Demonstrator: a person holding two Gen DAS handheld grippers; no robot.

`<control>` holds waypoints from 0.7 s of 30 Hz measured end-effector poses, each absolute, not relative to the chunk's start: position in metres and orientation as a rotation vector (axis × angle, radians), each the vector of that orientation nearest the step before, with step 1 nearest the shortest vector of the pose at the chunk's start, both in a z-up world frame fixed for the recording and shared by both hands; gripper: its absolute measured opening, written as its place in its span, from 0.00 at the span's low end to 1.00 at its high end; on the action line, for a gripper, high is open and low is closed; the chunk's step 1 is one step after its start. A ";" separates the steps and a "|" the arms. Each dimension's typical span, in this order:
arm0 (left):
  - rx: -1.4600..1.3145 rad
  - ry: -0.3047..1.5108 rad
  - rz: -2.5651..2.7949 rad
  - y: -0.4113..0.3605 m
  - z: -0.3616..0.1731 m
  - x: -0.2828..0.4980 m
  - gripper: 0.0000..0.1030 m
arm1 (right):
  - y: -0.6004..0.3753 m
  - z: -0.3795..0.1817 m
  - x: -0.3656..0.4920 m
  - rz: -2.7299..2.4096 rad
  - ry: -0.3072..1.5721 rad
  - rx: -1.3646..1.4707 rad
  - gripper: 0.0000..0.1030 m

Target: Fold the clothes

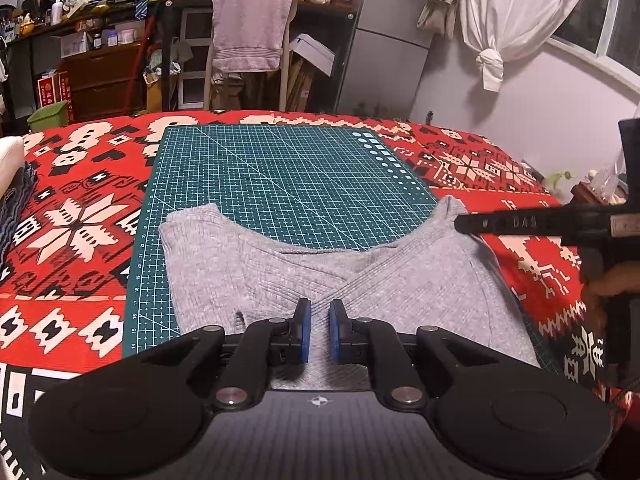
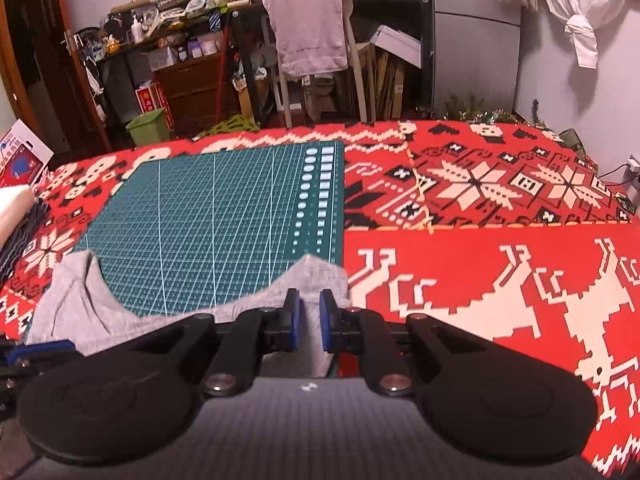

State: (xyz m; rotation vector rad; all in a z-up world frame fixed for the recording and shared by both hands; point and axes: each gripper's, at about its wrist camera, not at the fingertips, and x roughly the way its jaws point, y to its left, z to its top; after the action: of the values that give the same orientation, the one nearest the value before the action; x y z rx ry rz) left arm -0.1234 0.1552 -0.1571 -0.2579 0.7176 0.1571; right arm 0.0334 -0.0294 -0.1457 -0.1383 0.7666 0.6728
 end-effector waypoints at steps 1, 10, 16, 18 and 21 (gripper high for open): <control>-0.262 0.718 0.159 0.155 -0.157 -0.123 0.12 | -0.029 -0.147 0.033 0.675 0.767 -0.144 0.10; -0.277 0.721 0.154 0.158 -0.157 -0.123 0.12 | -0.044 -0.134 -0.004 0.721 0.766 -0.125 0.12; -0.277 0.725 0.150 0.159 -0.157 -0.122 0.12 | -0.036 -0.146 -0.026 0.717 0.734 -0.213 0.12; -0.277 0.726 0.150 0.159 -0.157 -0.122 0.12 | -0.039 -0.138 -0.028 0.715 0.740 -0.190 0.12; -0.270 0.723 0.150 0.157 -0.157 -0.123 0.12 | -0.045 -0.129 -0.036 0.719 0.751 -0.162 0.12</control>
State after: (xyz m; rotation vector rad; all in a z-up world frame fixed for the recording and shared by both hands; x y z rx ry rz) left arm -0.1226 0.1573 -0.1570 -0.2696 0.7226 0.1502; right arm -0.0358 -0.0445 -0.1293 -0.1623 0.7507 0.7191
